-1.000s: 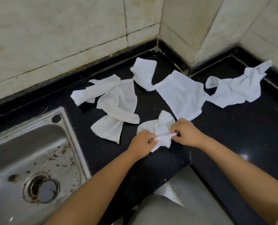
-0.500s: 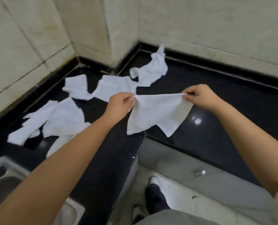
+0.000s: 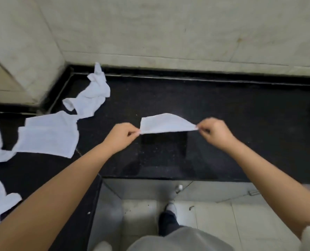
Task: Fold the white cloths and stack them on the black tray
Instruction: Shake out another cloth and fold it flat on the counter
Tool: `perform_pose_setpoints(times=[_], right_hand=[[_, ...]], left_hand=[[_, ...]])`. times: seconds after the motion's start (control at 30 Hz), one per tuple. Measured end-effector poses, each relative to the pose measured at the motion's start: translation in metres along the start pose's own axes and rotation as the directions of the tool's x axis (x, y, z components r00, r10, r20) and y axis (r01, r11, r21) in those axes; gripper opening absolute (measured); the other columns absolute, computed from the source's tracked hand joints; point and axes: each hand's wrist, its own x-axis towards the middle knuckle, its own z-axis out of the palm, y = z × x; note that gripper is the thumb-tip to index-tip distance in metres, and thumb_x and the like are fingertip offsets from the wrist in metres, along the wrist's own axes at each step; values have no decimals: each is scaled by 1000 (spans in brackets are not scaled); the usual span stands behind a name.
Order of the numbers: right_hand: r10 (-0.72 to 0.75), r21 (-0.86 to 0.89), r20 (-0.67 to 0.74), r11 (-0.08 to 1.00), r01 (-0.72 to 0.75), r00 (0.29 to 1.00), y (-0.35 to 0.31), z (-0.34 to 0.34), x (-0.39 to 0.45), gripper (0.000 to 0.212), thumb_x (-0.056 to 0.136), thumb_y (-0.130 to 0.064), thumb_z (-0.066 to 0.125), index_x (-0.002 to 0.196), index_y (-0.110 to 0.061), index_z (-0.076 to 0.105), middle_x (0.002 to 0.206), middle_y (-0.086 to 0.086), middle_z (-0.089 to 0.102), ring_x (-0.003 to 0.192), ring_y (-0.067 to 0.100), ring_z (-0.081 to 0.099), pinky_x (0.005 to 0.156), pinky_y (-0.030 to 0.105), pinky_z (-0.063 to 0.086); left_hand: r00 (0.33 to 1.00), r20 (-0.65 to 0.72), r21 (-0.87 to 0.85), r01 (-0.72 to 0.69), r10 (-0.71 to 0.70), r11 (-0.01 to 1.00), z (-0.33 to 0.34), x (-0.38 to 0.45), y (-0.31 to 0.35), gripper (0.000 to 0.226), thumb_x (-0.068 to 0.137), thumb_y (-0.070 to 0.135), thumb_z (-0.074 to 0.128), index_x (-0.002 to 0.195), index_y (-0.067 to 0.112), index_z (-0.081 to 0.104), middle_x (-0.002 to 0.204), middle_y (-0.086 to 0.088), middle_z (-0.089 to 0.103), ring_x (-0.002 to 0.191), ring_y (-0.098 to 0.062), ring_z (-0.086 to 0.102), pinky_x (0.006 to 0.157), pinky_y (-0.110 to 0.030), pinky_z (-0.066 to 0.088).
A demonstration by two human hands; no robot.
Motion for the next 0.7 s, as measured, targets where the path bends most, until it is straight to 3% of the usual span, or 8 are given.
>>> perform_pose_setpoints(times=[0.07,0.17,0.23,0.3,0.4,0.47,0.57,0.7], right_hand=[[58,3,306,998,-62,950,12,22,-16,13,83,-6,60,87,0,71,89,19,72,83,32,66,70,24,41],[91,8,657,992,-128,749,28,47,-21,17,86,-10,57,92,0,68,96,13,71,80,19,60,69,23,36],[85,29,773,985,-168,629,38,53,-14,18,86,-10,55,94,-1,68,101,11,71,79,15,61,78,28,46],[92,58,808,970,-234,582,49,53,-3,17,86,-9,53,93,-5,67,96,12,72,71,9,62,77,28,48],[119,123,739,944,-306,663,63,49,15,15,86,-6,51,89,-9,66,79,6,68,61,1,56,65,18,45],[128,176,656,932,-316,744,67,48,23,13,86,-7,52,88,-9,65,75,-1,62,63,2,53,61,13,40],[146,201,510,938,-283,848,69,51,33,11,86,-6,53,85,-6,64,79,0,57,72,13,50,58,14,36],[150,164,363,961,-222,919,69,65,48,15,85,-5,50,89,-1,64,97,10,61,94,24,54,79,25,39]], left_hand=[[962,261,71,68,-85,995,18,4,-8,21,90,15,59,105,6,70,109,-8,68,102,-20,61,88,-26,43],[808,552,178,124,-204,976,39,14,-15,19,89,15,59,99,4,71,107,-6,70,92,-12,61,80,-20,42],[707,656,242,133,-263,961,50,21,-16,20,90,13,57,98,1,71,106,-7,71,76,-9,61,72,-16,43],[637,706,251,182,-309,951,59,29,-15,22,92,13,55,106,2,68,109,-6,69,66,-4,60,68,-12,44],[655,673,231,254,-342,939,63,47,-14,27,93,11,51,118,7,60,103,-2,64,66,-4,59,71,-17,46],[734,577,184,310,-358,933,62,59,-14,24,92,11,51,115,10,58,98,-4,61,69,-8,59,67,-18,45],[857,387,246,261,-341,934,61,76,-14,17,92,15,52,105,11,62,105,-6,63,85,-12,55,71,-21,44],[924,255,289,208,-285,934,72,97,-12,17,94,16,48,102,11,61,106,-6,62,89,-16,55,77,-26,44]])
